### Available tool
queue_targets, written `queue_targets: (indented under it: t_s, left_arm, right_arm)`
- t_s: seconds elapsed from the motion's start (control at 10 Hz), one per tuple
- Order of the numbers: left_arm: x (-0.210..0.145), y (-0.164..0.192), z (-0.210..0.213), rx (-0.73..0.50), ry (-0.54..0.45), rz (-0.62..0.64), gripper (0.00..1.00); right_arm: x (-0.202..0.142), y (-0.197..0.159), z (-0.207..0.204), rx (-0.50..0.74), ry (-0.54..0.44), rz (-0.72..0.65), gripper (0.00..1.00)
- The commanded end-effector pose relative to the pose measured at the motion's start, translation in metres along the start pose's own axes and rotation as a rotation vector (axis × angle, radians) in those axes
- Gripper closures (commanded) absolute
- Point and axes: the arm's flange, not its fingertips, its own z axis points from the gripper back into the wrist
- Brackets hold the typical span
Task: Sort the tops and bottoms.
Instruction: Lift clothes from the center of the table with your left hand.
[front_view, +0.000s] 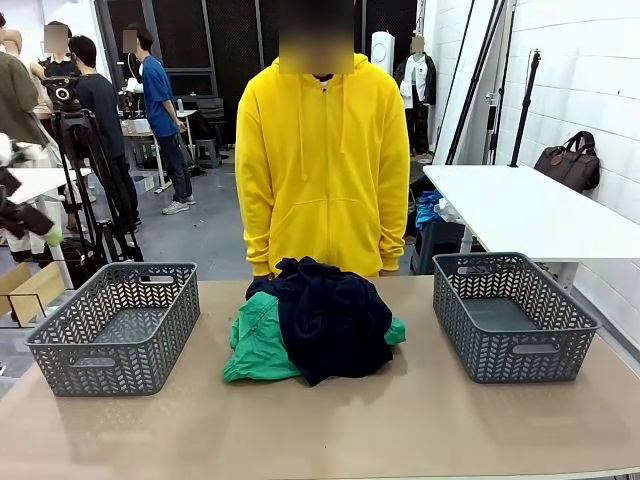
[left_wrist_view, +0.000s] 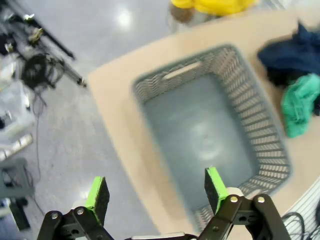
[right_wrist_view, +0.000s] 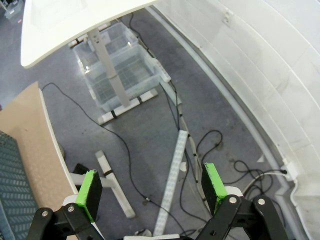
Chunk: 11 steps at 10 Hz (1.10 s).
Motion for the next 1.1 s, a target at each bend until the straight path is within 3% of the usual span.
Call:
queue_targets:
  t_s: [0.0, 0.3, 0.6, 0.7, 1.0]
  left_arm:
    - [0.016, -0.045, -0.027, -0.097, 0.053, -0.164, 0.0]
    - [0.049, -0.108, -0.056, -0.188, 0.104, -0.245, 0.0]
    - [0.053, -0.151, -0.08, -0.264, 0.107, -0.263, 0.0]
    - [0.043, -0.143, -0.075, -0.192, 0.089, -0.237, 0.0]
    - [0.051, -0.152, -0.081, -0.231, 0.117, -0.266, 0.0]
  right_arm:
    - [-0.001, 0.0, 0.002, -0.004, 0.006, 0.01, 0.0]
    - [-0.001, 0.0, 0.002, -0.004, 0.006, 0.01, 0.0]
    - [-0.001, 0.0, 0.002, -0.004, 0.006, 0.01, 0.0]
    - [-0.001, 0.0, 0.002, -0.004, 0.006, 0.01, 0.0]
    - [-0.001, 0.0, 0.002, -0.004, 0.006, 0.01, 0.0]
